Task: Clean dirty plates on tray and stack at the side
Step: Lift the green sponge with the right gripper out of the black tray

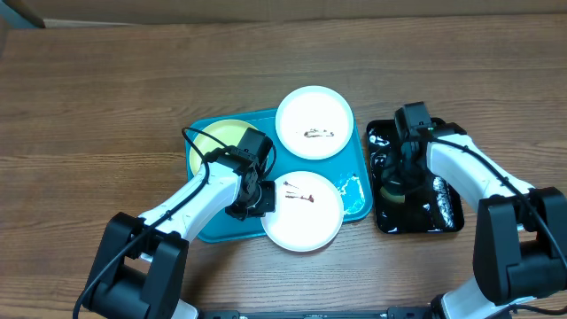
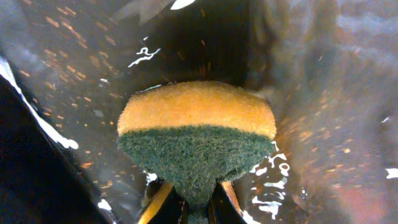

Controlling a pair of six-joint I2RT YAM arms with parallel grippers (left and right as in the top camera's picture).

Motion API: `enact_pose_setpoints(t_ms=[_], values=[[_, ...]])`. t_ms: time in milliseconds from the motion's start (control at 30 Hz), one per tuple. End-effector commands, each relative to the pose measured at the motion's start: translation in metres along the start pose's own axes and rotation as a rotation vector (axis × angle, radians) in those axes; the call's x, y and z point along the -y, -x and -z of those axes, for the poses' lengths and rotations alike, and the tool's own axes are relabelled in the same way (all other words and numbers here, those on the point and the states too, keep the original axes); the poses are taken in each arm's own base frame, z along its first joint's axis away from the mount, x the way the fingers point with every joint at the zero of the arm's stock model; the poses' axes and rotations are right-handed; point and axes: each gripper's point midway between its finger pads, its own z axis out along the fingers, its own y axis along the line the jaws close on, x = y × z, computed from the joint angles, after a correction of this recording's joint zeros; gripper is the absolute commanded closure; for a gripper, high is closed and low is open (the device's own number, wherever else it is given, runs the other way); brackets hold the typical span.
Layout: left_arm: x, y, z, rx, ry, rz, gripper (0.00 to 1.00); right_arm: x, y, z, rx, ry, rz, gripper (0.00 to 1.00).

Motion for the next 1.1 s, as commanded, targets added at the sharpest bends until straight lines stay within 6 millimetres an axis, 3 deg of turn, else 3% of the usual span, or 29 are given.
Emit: enact_pose_setpoints(t_ms=[0,133,200,367,733,867,1067], values=[[0.003,0.008,0.002,0.024,0.001,-0.013,0.96,-0.017,0.036,0.049,0.14,0.062,0.001,0.96],[0.004,0.01,0.002,0.034,0.001,-0.048,0.96,-0.023,0.046,0.079,0.188,0.089,-0.001,0.96],[0.003,0.01,0.002,0.037,0.008,-0.053,0.96,-0.021,0.045,0.085,0.195,0.084,-0.002,0.96],[0.003,0.01,0.002,0.037,0.008,-0.053,0.96,0.008,0.046,0.086,0.229,-0.06,-0.097,0.96],[0.003,0.01,0.002,0.037,0.008,-0.052,0.96,0.038,0.056,0.094,0.31,-0.231,-0.13,0.96],[0.003,0.01,0.002,0.037,0.008,-0.052,0.96,0.06,0.056,0.102,0.354,-0.359,-0.175,0.96],[0.003,0.01,0.002,0.037,0.008,-0.052,0.96,0.063,0.053,0.109,0.395,-0.428,-0.19,0.96]])
